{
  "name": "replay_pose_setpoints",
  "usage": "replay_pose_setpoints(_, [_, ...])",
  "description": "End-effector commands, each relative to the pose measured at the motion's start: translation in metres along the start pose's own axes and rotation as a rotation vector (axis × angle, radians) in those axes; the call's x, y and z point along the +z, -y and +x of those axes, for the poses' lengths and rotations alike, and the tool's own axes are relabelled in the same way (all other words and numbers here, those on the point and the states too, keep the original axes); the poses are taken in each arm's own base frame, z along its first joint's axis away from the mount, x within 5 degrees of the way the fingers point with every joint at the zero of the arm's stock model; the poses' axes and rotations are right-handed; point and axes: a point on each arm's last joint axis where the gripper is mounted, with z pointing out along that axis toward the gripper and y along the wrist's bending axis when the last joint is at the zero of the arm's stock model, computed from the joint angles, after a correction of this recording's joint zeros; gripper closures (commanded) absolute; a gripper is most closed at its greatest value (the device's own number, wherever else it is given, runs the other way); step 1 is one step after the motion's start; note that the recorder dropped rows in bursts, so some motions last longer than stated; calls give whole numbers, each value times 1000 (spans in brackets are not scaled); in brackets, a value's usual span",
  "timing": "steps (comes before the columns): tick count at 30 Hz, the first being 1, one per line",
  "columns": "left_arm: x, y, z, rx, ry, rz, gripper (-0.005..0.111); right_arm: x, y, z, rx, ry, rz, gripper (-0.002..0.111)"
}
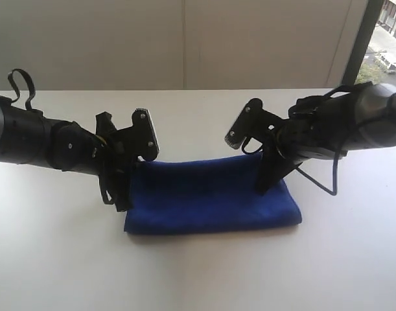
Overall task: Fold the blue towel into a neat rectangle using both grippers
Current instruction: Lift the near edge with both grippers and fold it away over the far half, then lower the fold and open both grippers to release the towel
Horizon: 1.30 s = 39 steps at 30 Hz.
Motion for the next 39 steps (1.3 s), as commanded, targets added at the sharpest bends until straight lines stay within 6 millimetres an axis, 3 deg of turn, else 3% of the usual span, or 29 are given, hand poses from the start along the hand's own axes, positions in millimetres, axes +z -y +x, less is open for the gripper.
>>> replay_pose_setpoints(1, [9,2,5,-18,-13,6,107,12,0,5,4,-24,-9,108])
replay_pose_setpoints(20, [26,4,9,-13,6,-53,106,22,9,12,101,11,-23,107])
replay_pose_setpoints(22, [25,2,8,-13,18,-75,94,23,12,13,112,3,-17,100])
replay_pose_setpoints(27, [25,-1,7,-13,34,-105,56,23,13,15,122,-7,-12,68])
replay_pose_setpoints(30, [25,-1,7,-13,34,-105,47,23,14,16,120,-14,-9,59])
replay_pose_setpoints(32, [22,-3,5,-13,40,-111,47,20,17,16,123,-29,7,59])
replay_pose_setpoints(36, [-9,-21,-11,-47,101,-179,49,-10,38,3,163,43,73,59])
replay_pose_setpoints(39, [-28,-28,-18,-92,120,-184,58,-28,47,-2,233,85,95,60])
